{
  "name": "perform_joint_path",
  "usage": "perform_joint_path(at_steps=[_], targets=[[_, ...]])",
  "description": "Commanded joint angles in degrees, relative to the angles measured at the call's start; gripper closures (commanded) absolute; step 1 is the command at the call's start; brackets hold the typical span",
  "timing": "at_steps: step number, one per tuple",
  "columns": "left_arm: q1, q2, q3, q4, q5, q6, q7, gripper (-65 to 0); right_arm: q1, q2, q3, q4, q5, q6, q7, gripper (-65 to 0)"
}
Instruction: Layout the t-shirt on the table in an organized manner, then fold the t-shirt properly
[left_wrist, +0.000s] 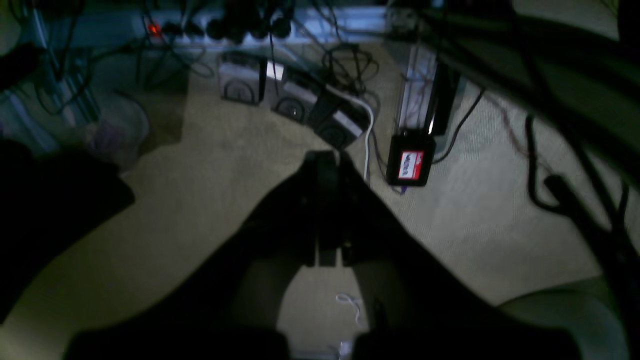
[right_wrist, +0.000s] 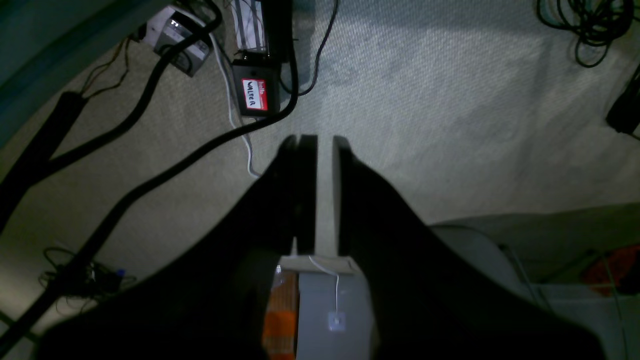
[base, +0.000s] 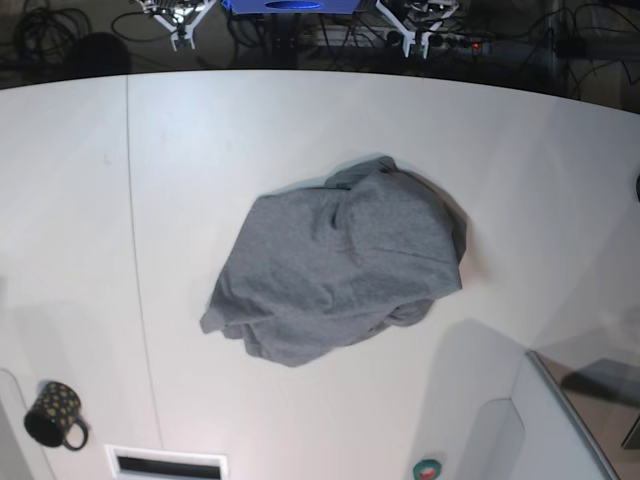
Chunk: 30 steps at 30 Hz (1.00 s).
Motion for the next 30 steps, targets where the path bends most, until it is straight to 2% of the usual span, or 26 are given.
perform_joint_path(at_steps=[1,3,5,11,16,19,25,30], targets=[[0.40,-0.02,-0.26,0.07,0.02,0.19,0.01,0.0,-0.97,0.01,0.17,0.90,-0.03,-0.76,-0.12,-5.6],[0.58,-0.02,-0.26,0.24,0.02,0.19,0.01,0.0,-1.76,-0.08,0.17,2.22,-0.03,-0.76,-0.12,-5.3],[0.76,-0.02,-0.26,0.33,0.02,0.19,0.01,0.0,-2.03,-0.08,0.17,2.40,-0.03,-0.76,-0.47,-0.5],[2.08,-0.46,0.18,0.95,0.38,0.19,0.01,0.0,-2.82,-0.08,0.17,2.57,-0.03,-0.76,-0.47,-0.6],[9.64,-2.49,0.36,13.43,0.55,0.19,0.01,0.0,-8.18,-0.08,0.17,11.27,-0.03,-0.93,-1.44,-0.6],[15.35,-5.04,2.20,22.84,0.38,0.19,0.27,0.0,-13.89,0.01,0.25,23.06,-0.03,-0.93,-8.30,-0.6],[23.70,-8.99,3.43,32.15,0.02,0.19,0.54,0.0,-26.73,0.01,1.22,53.21,-0.12,-0.93,-22.63,-0.6],[32.49,-11.80,3.26,42.44,0.02,0.19,0.10,0.0,-33.32,-0.25,4.03,71.67,-0.21,-0.93,-30.80,-0.6]])
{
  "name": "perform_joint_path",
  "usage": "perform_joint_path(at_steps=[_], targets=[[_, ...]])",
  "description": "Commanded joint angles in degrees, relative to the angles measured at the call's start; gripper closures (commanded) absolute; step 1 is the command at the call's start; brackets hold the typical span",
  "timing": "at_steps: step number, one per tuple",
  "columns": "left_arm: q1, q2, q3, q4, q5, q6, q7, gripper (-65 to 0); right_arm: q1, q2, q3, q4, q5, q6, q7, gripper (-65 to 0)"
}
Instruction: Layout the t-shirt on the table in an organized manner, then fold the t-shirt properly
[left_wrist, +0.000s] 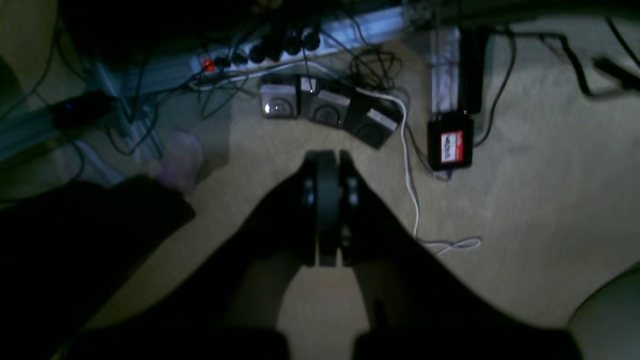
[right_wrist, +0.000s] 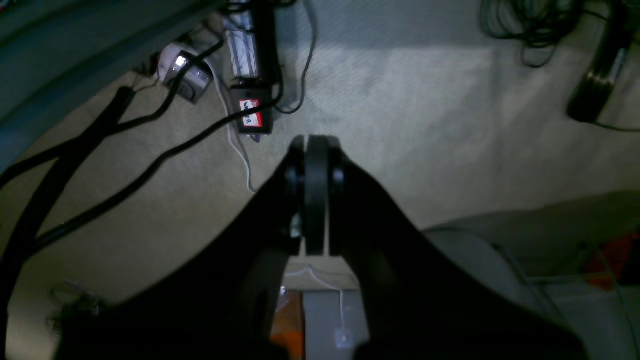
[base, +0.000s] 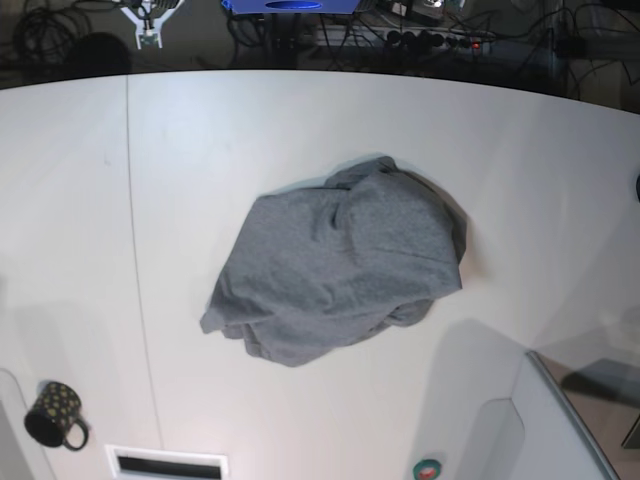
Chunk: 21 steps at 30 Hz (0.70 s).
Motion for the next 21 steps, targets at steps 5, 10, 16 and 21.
perform_joint_path(at_steps=[5,10,16,21], targets=[[9.83,-2.96,-3.12,16.61,0.00,0.19,-0.93,0.0,-4.32,0.16,-0.01,17.76,0.07,0.01,-3.04,-0.6],[12.73,-2.44,-12.26,32.78,-2.81,0.19,-0.40,0.0,4.30,0.25,-0.01,23.82,0.25,0.27,-3.39,-0.6],[5.44,-2.79,-16.22,39.46,-10.02,0.19,-0.32,0.0,22.32,-1.33,-0.10,20.75,4.29,9.85,-3.39,-1.5],[2.27,-2.53,-17.97,38.41,-10.55,0.19,-0.32,0.0,35.33,-2.12,2.19,9.05,14.14,13.99,-3.48,-15.8]])
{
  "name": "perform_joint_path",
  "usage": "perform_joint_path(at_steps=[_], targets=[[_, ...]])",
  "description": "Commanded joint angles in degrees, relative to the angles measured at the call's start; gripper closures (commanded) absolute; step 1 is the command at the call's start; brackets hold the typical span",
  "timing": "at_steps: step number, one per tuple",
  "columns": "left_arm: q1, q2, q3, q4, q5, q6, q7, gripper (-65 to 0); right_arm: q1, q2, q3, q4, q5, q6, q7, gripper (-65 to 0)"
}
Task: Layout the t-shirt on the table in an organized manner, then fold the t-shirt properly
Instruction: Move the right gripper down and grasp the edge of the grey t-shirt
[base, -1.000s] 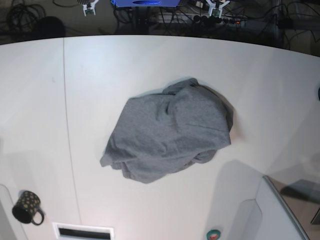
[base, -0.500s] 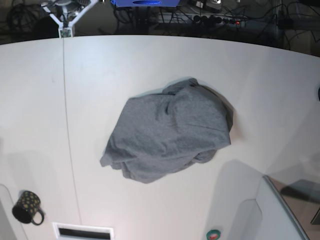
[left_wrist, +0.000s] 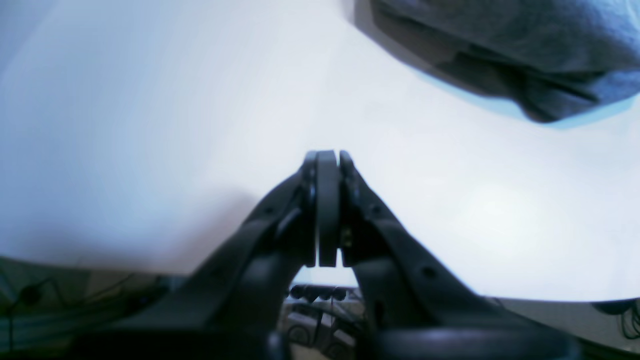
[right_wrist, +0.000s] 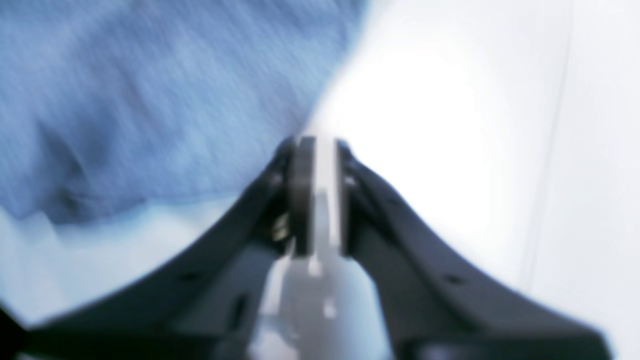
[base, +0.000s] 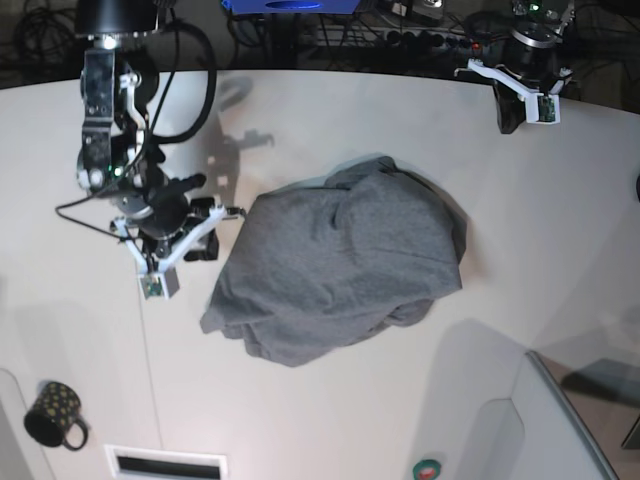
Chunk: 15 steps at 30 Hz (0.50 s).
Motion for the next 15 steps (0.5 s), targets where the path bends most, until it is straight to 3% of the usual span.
perform_joint_path(at_steps=[1,4,5,11,15], targets=[[0.74,-0.16,-1.63,0.49,-0.32,0.47,-1.01,0.0,2.32,0.48,0.88,-1.96,1.54,0.11,1.02,-23.0],[0.74,-0.16,-4.80,0.13,-0.32,0.47,-1.01,0.0,7.68,0.92,1.14,-10.49,5.76,0.20,1.55,-44.7],[0.74,-0.16,-6.38,-0.22,-0.32,0.47,-1.01,0.0,9.70,1.00,1.23,-13.12,6.11,0.28,1.64,-48.6],[-2.60,-0.08,-10.42,-4.61,-0.32,0.47,-1.01,0.0,17.00,2.15,0.97,-26.31,6.20,0.28,8.50,-41.4],[-3.57,0.01,-10.34,-5.76,-0.32,0.47,-1.01,-2.0,21.48,2.15,0.97,-35.98,6.20,0.28,11.92,-40.5]])
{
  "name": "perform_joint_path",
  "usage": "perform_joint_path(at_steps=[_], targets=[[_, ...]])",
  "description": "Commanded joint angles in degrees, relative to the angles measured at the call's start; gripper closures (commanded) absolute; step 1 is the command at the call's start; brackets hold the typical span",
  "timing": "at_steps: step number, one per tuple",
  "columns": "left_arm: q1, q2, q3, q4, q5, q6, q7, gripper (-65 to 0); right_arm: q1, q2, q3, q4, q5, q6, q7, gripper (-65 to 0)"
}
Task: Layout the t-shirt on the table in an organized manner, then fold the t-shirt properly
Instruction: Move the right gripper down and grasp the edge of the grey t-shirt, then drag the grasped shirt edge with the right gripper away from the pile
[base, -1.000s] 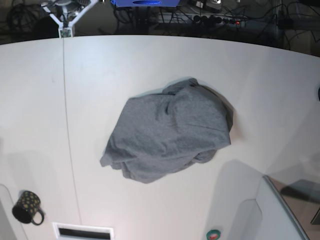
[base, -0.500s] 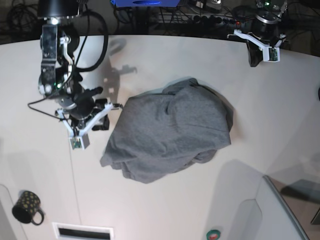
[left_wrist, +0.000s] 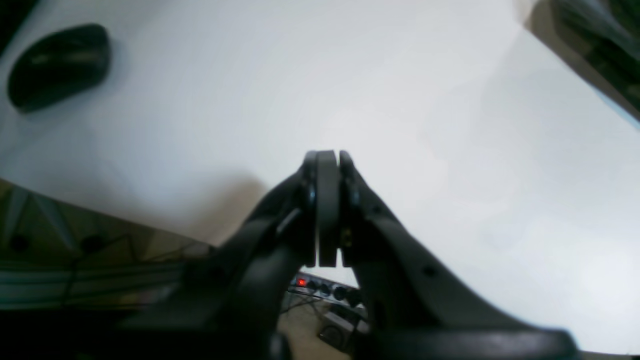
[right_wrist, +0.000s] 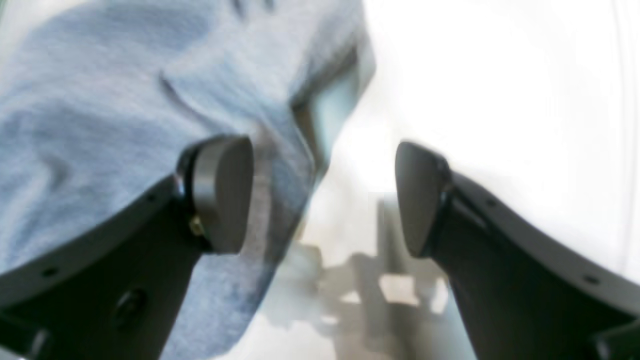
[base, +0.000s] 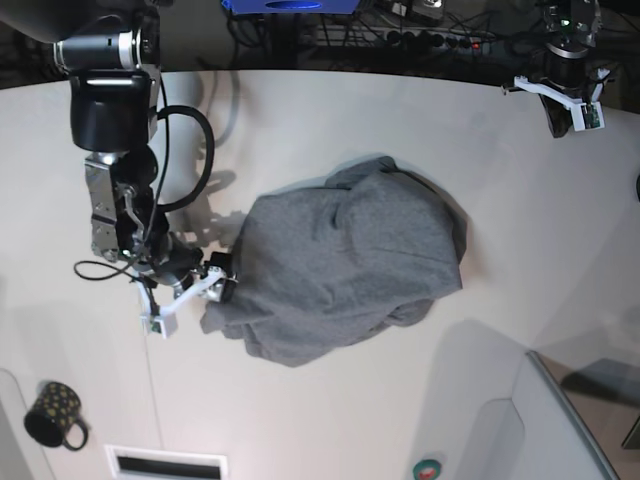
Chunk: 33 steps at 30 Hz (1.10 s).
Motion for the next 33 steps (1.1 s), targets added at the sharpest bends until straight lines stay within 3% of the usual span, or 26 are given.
perform_joint_path(at_steps=[1,5,8,10,12,13,15,17,26,33], targets=[[0.43,-0.77,-0.24,0.78,-0.17,0.38,-1.28,-8.4,2.25,0.03,-0.08,-1.26,0.54,0.35,2.16,-40.5],[0.17,-0.69,-0.41,0.60,-0.17,0.38,-1.28,-29.3,3.22,0.12,-0.17,-4.51,0.54,0.44,3.30,-40.4],[-0.71,-0.69,-0.15,0.52,-0.17,0.38,-1.19,-37.5,3.22,-0.15,-0.17,-4.87,0.54,3.16,3.22,-37.5],[-0.88,-0.69,-0.50,0.60,-0.17,0.38,0.75,-39.8,3.04,-0.24,-0.17,-4.87,0.54,5.71,2.95,-23.1],[-2.38,-0.69,-0.41,0.78,-0.17,0.38,3.65,-40.0,2.78,-0.06,0.09,-4.78,0.54,7.38,1.81,-1.8],[-3.08,-0.69,-0.50,0.43,-0.17,0.38,5.23,-40.0,2.34,-0.06,0.09,-4.51,0.54,8.09,0.31,0.0],[-4.31,-0.60,-0.68,0.08,-0.17,0.30,8.57,-40.0,0.76,0.03,0.09,-2.76,0.54,9.23,-1.88,-2.9],[-5.02,-0.60,-0.24,0.08,-0.17,0.30,10.50,-39.8,-2.50,0.03,0.09,2.17,0.54,10.37,-3.73,0.0],[-7.92,2.30,0.38,-0.10,-0.17,0.30,10.77,-39.8,-18.94,-0.24,0.18,25.90,0.54,10.55,-11.11,-0.3],[-10.99,2.74,8.38,0.43,0.01,0.30,10.77,-39.8,-24.74,-0.41,0.27,28.63,0.54,10.46,-11.55,-0.3]])
